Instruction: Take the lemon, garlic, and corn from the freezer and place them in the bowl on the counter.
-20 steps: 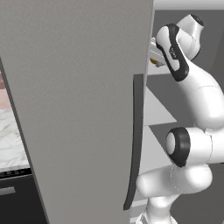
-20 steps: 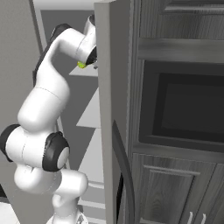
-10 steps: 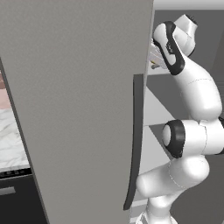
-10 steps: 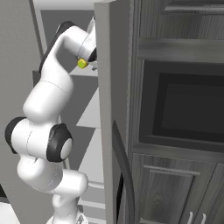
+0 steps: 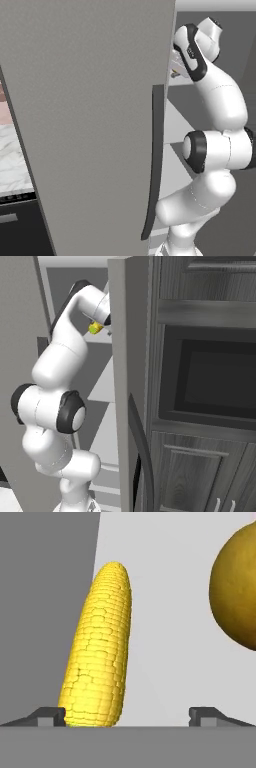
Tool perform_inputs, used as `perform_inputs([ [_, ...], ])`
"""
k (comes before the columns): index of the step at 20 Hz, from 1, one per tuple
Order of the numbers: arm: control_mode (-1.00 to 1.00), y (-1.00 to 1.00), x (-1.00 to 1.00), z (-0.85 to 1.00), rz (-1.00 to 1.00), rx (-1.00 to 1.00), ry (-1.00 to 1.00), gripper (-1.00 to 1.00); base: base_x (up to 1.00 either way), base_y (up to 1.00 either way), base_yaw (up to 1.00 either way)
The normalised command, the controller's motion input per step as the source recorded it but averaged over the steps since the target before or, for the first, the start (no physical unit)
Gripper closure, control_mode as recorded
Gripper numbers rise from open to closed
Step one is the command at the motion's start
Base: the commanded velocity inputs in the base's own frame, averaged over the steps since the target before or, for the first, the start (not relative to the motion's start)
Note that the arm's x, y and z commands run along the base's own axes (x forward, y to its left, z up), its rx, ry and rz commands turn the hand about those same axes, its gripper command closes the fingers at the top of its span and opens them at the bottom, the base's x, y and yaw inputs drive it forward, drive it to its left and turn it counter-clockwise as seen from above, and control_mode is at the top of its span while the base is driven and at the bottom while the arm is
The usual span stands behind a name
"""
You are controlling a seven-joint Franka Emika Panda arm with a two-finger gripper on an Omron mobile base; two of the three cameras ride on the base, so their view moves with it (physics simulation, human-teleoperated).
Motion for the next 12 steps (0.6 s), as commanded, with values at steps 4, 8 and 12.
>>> perform_inputs([
  [4, -1.00, 0.07, 0.39, 0.00, 0.00, 0.00, 0.00, -1.00, 0.00, 0.00, 0.00],
  [8, -1.00, 0.21, 0.20, 0.00, 0.04, 0.00, 0.05, -1.00, 0.00, 0.00, 0.00],
  [12, -1.00, 0.18, 0.21, -0.11, 0.07, 0.00, 0.06, -1.00, 0.00, 0.00, 0.00],
])
